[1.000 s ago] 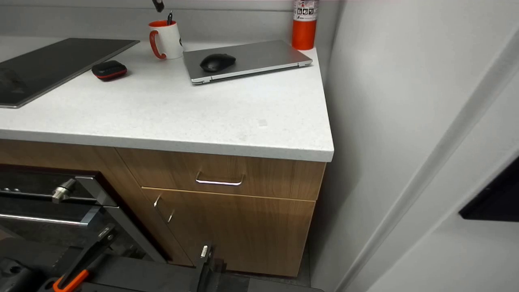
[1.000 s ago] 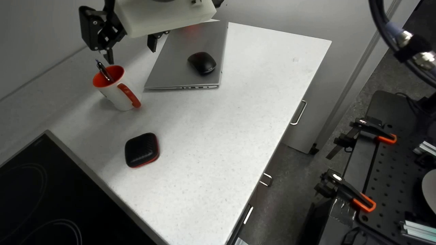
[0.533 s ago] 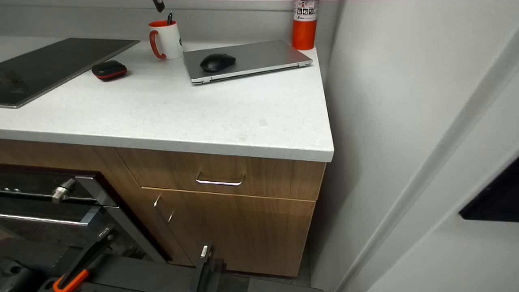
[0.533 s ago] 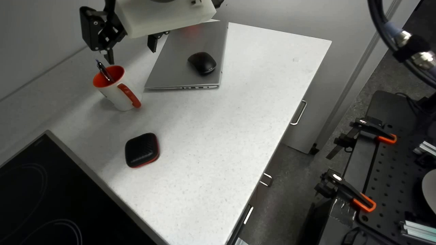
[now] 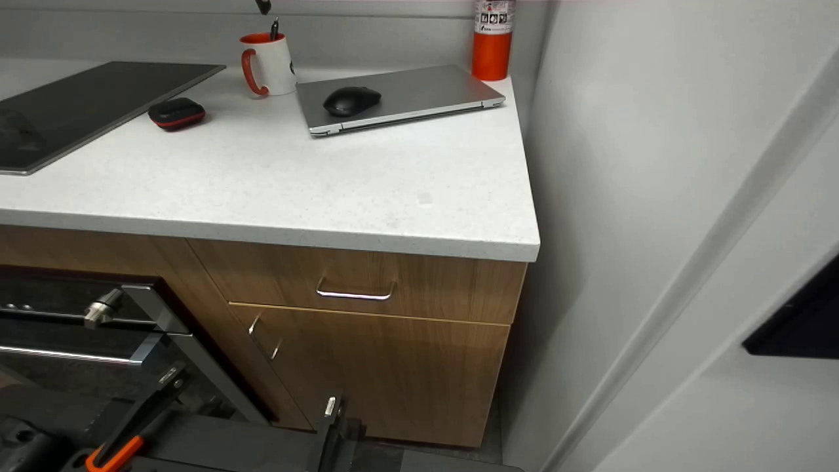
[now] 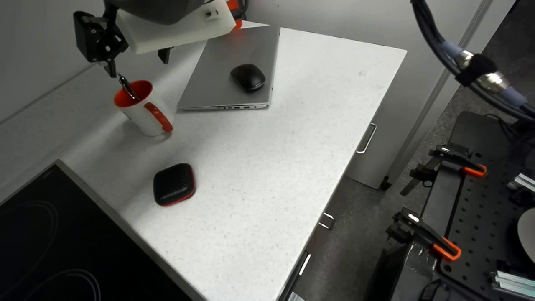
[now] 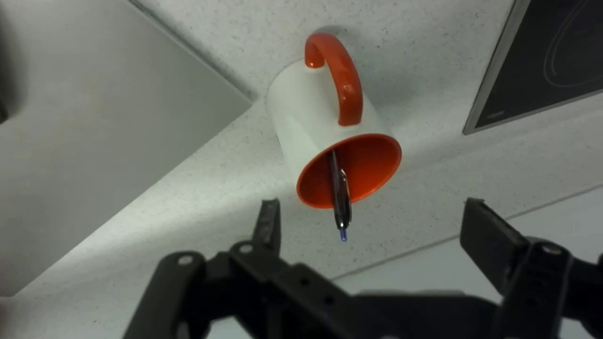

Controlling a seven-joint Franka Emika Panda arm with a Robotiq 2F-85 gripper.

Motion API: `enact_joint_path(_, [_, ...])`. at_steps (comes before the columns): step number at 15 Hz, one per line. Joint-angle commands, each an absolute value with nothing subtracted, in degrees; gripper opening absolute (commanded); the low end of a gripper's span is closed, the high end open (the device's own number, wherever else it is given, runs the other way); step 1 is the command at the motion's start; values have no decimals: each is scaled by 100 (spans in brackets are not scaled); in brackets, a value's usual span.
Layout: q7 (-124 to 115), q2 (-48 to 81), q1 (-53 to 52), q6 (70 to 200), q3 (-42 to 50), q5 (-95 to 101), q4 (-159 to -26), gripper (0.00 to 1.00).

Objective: Remove the pen from the mug.

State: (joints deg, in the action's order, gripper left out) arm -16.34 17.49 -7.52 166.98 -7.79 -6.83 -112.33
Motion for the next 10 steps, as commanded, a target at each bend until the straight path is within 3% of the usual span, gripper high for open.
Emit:
enact_joint_path(1, [-1438,2338,-916,17066,-722,-657,-10570,100])
enact_joint_path(10, [-1478,3290,-1450,17675,-140,170,-9656,100])
